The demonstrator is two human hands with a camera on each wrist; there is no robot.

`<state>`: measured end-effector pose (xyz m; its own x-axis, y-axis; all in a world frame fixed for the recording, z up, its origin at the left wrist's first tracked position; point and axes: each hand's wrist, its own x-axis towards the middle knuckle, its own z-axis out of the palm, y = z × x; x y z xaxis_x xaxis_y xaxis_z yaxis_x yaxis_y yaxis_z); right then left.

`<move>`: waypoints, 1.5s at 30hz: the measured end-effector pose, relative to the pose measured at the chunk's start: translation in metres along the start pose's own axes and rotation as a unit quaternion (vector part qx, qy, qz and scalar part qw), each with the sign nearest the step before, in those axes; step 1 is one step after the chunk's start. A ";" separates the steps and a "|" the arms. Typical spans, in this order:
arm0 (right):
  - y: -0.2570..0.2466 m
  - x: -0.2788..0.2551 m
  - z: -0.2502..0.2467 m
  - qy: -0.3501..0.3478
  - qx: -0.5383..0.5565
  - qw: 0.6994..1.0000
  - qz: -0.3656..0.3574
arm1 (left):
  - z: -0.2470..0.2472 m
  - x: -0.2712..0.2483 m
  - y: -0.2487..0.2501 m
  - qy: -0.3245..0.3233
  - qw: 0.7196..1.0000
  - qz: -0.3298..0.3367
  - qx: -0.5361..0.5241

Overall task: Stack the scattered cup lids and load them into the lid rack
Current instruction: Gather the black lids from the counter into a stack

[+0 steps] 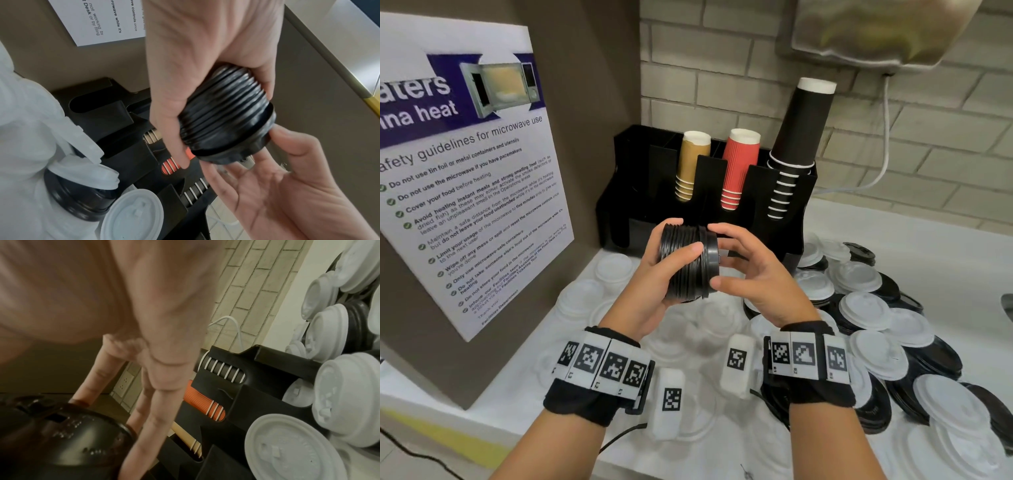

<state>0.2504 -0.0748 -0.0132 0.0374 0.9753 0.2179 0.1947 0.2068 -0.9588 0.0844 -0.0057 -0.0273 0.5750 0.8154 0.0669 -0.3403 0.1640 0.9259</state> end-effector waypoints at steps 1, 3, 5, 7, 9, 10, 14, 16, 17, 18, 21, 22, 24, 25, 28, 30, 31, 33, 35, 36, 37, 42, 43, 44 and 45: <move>0.000 0.001 0.001 0.000 -0.001 1.000 -0.001 | 0.000 0.001 0.000 0.004 1.000 0.001 -0.004; 0.000 0.002 0.002 0.001 -0.001 1.000 -0.006 | 0.001 0.003 0.000 0.012 1.000 0.006 -0.009; -0.001 0.004 0.004 0.007 -0.002 1.000 -0.013 | 0.002 0.004 0.000 0.018 1.000 0.010 -0.013; -0.002 0.005 0.005 0.012 0.000 1.000 -0.015 | 0.001 0.005 -0.001 0.017 1.000 0.013 -0.015; -0.003 0.005 0.005 0.013 0.004 1.000 -0.012 | 0.000 0.006 -0.002 0.008 1.000 0.014 -0.017; -0.004 0.006 0.006 0.009 0.005 1.000 -0.013 | -0.001 0.006 -0.002 0.004 1.000 0.016 -0.019; -0.008 0.020 0.011 -0.039 0.002 0.999 -0.011 | -0.010 0.010 0.002 0.042 0.998 0.047 -0.032; -0.009 0.037 0.010 -0.021 -0.039 0.999 0.008 | -0.018 0.013 0.008 0.087 0.993 0.070 -0.035; -0.008 0.047 0.009 0.020 -0.098 0.995 0.021 | -0.024 0.014 0.012 0.111 0.990 0.081 -0.037; -0.005 0.057 0.006 0.059 -0.170 0.983 0.037 | -0.031 0.015 0.017 0.132 0.986 0.091 -0.040; 0.008 0.082 0.008 -0.011 -0.370 0.921 0.122 | -0.049 0.016 0.025 0.162 0.980 0.103 -0.050; 0.013 0.088 0.013 -0.078 -0.425 0.887 0.160 | -0.054 0.016 0.026 0.163 0.980 0.103 -0.051; 0.022 0.096 0.027 -0.162 -0.494 0.828 0.211 | -0.058 0.015 0.026 0.161 0.981 0.098 -0.046; 0.027 0.099 0.034 -0.178 -0.518 0.808 0.215 | -0.060 0.015 0.026 0.158 0.982 0.095 -0.041; 0.039 0.105 0.052 -0.207 -0.586 0.758 0.197 | -0.064 0.015 0.027 0.150 0.984 0.091 -0.031; 0.043 0.107 0.060 -0.215 -0.617 0.733 0.189 | -0.066 0.016 0.029 0.148 0.984 0.089 -0.027; 0.044 0.107 0.062 -0.215 -0.629 0.724 0.186 | -0.067 0.016 0.029 0.150 0.984 0.090 -0.025; 0.040 0.109 0.062 -0.212 -0.641 0.713 0.189 | -0.070 0.016 0.031 0.156 0.983 0.093 -0.020; 0.029 0.112 0.057 -0.216 -0.649 0.699 0.208 | -0.073 0.014 0.033 0.163 0.982 0.097 -0.017; 0.020 0.114 0.053 -0.225 -0.655 0.686 0.222 | -0.075 0.014 0.035 0.166 0.981 0.099 -0.019; 0.011 0.117 0.049 -0.239 -0.652 0.678 0.240 | -0.077 0.013 0.037 0.168 0.981 0.100 -0.020; -0.015 0.125 0.054 -0.257 -0.504 0.807 0.169 | -0.076 0.011 0.044 0.164 0.981 0.105 -0.016; -0.016 0.125 0.059 -0.238 -0.473 0.837 0.136 | -0.076 0.011 0.044 0.163 0.981 0.107 -0.016; -0.015 0.126 0.063 -0.223 -0.452 0.856 0.118 | -0.075 0.010 0.045 0.163 0.981 0.108 -0.016; -0.014 0.127 0.064 -0.215 -0.445 0.861 0.118 | -0.075 0.010 0.045 0.162 0.981 0.108 -0.015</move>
<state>0.1899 0.0508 0.0161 -0.1512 0.9601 -0.2353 0.9131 0.0445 -0.4053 0.0189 0.0514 -0.0124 0.2216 0.9658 0.1348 -0.4536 -0.0203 0.8910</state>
